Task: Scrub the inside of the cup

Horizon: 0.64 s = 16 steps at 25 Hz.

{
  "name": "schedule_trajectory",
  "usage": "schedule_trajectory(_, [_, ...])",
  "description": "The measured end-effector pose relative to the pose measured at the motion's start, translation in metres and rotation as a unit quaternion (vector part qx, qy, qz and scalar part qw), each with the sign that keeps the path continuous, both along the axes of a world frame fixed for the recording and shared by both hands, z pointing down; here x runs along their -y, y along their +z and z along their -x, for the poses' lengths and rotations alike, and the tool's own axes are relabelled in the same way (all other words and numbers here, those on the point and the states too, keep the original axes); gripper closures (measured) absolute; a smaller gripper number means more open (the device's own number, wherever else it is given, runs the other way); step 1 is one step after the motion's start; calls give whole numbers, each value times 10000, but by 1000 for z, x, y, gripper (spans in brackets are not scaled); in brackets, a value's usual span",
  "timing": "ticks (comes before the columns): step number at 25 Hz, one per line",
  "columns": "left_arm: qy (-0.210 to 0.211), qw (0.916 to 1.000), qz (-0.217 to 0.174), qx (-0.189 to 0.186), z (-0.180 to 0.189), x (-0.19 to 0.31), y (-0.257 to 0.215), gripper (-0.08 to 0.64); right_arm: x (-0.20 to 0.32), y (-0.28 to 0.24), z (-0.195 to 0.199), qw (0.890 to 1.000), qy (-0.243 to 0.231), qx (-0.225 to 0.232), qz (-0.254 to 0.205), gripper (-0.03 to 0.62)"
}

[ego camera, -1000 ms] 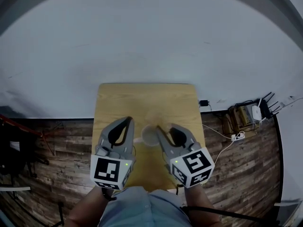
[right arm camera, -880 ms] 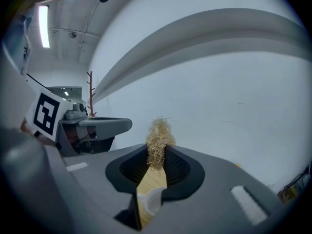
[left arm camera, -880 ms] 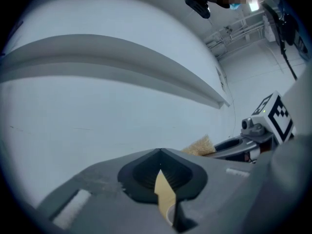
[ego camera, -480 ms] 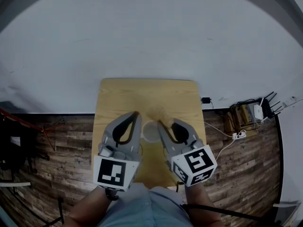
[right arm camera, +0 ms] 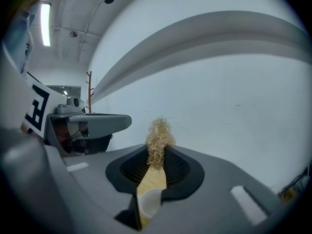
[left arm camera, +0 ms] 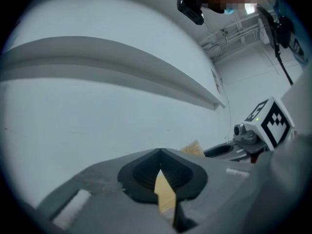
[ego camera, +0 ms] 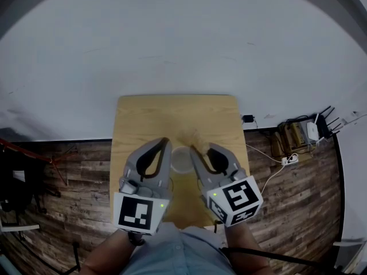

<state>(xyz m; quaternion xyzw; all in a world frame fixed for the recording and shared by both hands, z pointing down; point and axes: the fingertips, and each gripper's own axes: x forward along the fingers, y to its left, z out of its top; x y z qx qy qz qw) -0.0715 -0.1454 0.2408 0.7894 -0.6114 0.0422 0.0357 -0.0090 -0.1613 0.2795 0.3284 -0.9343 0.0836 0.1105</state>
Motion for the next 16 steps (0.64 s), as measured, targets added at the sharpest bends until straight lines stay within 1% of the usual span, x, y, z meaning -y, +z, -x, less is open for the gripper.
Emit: schedule_trajectory(16, [11, 10000, 71, -22, 2, 0, 6, 538, 2, 5, 2, 10000, 29, -10, 33, 520])
